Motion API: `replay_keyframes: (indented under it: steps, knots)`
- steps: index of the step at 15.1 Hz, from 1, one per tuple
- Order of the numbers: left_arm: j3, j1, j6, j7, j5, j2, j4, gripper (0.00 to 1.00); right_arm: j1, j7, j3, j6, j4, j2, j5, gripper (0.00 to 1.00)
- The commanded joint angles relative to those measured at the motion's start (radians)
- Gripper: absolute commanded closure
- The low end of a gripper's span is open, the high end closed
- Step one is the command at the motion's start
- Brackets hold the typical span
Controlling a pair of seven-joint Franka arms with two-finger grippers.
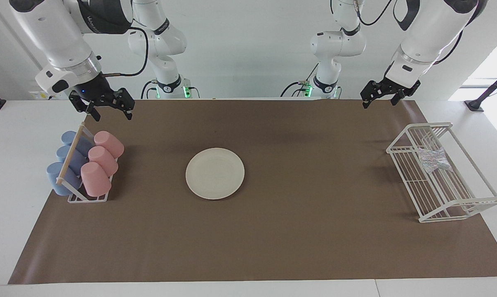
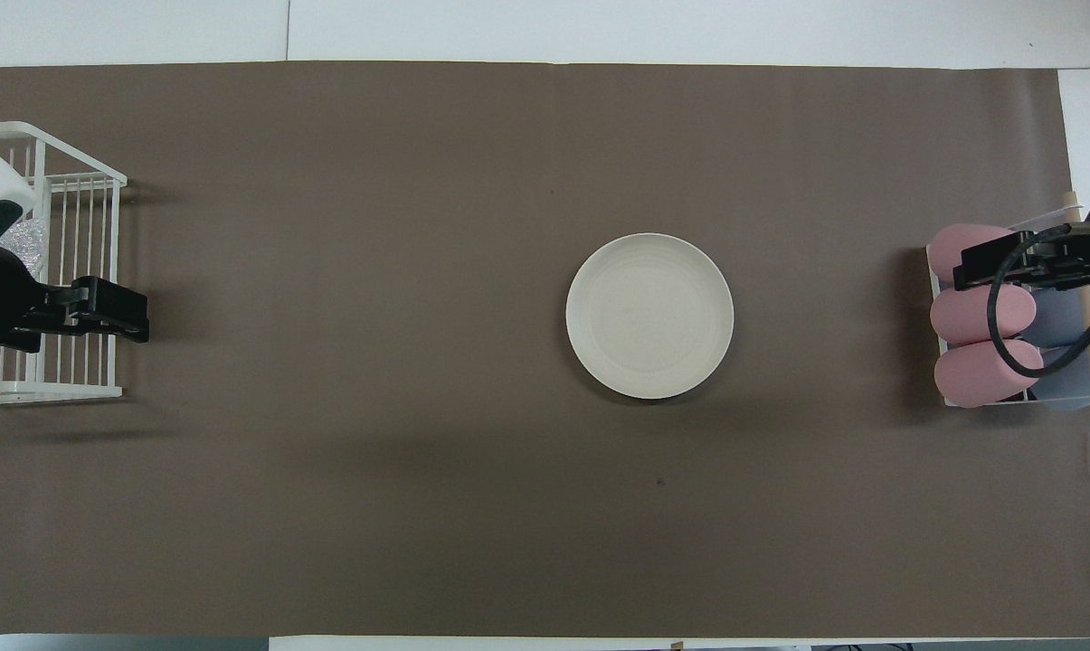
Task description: Wipe plate with sponge
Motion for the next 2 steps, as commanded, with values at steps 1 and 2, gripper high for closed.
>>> replay_keyframes:
  steps: [1,2]
  knots:
    - [0.000,0.004,0.014,0.004,0.008,-0.004,0.003,0.00,-0.003,0.021,0.008,-0.027,0.014,-0.002,-0.022,0.00]
    - [0.002,0.006,0.012,0.006,0.008,-0.004,0.001,0.00,-0.003,0.021,0.008,-0.031,0.014,-0.002,-0.023,0.00]
